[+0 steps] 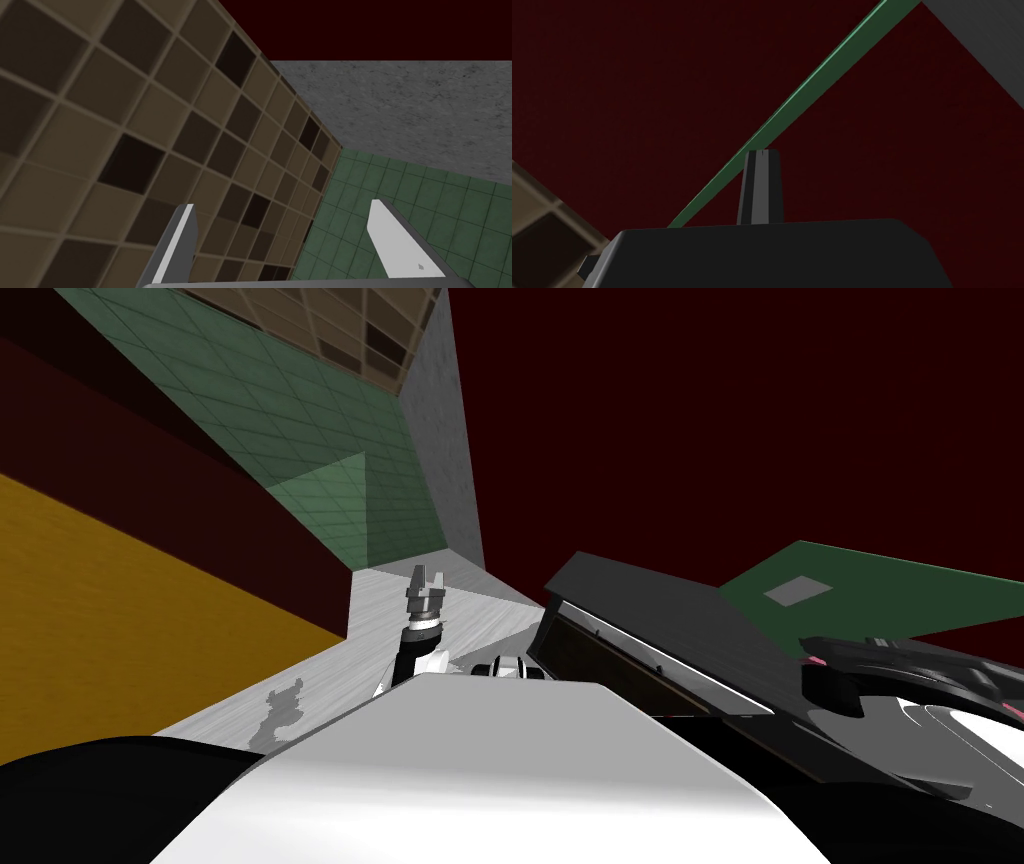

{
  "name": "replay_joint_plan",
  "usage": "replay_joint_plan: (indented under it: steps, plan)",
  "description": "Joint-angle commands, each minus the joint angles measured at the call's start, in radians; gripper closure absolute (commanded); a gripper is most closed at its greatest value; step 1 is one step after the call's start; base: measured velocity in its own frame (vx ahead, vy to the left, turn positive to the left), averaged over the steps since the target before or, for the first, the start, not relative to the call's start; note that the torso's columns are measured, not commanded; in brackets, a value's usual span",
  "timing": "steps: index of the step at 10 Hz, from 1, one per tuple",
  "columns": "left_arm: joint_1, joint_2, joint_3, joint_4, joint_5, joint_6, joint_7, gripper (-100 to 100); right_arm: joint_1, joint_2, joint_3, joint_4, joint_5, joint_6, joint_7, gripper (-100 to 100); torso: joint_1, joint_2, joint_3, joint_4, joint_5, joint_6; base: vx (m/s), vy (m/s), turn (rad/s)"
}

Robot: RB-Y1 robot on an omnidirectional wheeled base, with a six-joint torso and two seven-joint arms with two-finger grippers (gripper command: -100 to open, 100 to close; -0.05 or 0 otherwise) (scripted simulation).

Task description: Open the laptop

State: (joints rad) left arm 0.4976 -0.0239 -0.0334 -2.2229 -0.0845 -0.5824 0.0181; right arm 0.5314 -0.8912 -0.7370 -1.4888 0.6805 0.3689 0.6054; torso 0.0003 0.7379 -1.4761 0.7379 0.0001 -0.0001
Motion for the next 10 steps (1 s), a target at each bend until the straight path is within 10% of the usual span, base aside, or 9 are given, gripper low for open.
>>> replay_joint_plan:
  steps: [1, 10]
  plan:
    - [0.0, 0.0, 0.0, 0.0, 0.0, 0.0, 0.0, 0, 0.0, -0.038, 0.005, 0.038, -0.073, -0.002, -0.025, 100, 0.0, 0.0, 0.0, 0.0, 0.0, 0.0, -0.02, 0.015, 0.004]
    - [0.0, 0.0, 0.0, 0.0, 0.0, 0.0, 0.0, 0, 0.01, -0.139, 0.017, 0.128, -0.271, -0.003, -0.082, 100, 0.0, 0.0, 0.0, 0.0, 0.0, 0.0, -0.017, 0.011, 0.003]
